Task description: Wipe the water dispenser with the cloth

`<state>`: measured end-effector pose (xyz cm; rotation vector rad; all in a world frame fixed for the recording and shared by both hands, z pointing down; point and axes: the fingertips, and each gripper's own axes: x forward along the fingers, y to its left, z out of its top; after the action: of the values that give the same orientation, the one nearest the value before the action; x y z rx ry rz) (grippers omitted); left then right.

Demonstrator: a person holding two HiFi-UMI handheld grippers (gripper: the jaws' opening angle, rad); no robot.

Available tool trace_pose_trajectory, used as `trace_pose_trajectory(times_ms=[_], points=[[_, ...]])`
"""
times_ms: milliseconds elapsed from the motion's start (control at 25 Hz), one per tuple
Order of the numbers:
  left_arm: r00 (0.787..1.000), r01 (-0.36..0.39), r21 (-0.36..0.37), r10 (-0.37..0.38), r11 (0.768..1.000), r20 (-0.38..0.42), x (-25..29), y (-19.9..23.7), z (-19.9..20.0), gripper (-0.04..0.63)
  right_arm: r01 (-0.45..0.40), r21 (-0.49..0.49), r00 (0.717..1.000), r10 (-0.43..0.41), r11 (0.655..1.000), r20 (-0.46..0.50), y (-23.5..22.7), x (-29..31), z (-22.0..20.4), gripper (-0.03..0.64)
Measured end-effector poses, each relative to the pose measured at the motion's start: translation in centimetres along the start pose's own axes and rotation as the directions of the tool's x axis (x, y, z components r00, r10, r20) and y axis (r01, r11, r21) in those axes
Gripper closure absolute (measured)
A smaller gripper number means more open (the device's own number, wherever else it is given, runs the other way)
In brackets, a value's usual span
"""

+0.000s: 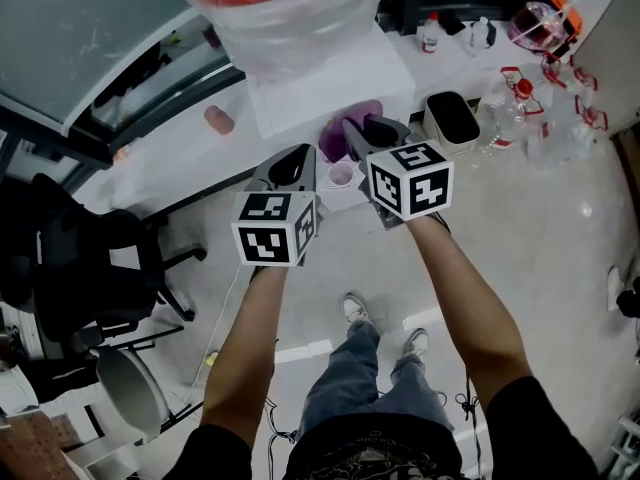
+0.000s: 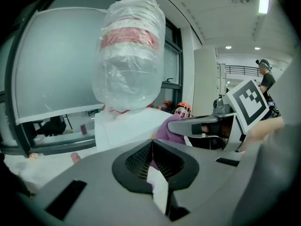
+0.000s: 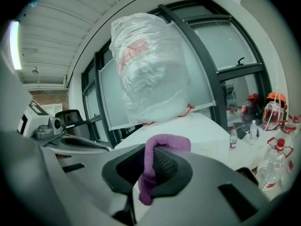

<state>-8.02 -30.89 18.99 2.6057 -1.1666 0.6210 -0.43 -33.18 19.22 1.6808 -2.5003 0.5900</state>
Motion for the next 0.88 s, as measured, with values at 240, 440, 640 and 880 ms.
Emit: trace_pose_trajectory(times_ms=[240, 440, 640, 880], points=[[0.998, 0.059, 0.026, -0.059, 0.998, -0.005, 2.3, -2.3, 1.0, 0.569, 0.070, -0.005, 0.997, -0.070, 0.998, 0.010, -3.8, -1.8, 0.8, 0.584], [0.994, 0.109, 0.041, -0.108, 0.993, -0.010, 4.2, -4.0, 1.8, 0.569, 0.135, 0.003, 0.991, -0.135, 0.991, 0.008, -6.8, -3.1, 1.0, 0.584], [0.989, 0.145, 0.052, -0.145, 0.988, -0.006, 5.5, -5.2, 2.4, 0.569, 0.193, -0.001, 0.981, -0.193, 0.981, 0.010, -9.6, -4.6, 1.4, 0.584], [0.989, 0.150, 0.047, -0.150, 0.988, -0.004, 6.0, -6.0, 2.6, 0.569, 0.190, -0.068, 0.981, -0.191, 0.979, -0.016, -10.9, -5.3, 1.7, 0.584]])
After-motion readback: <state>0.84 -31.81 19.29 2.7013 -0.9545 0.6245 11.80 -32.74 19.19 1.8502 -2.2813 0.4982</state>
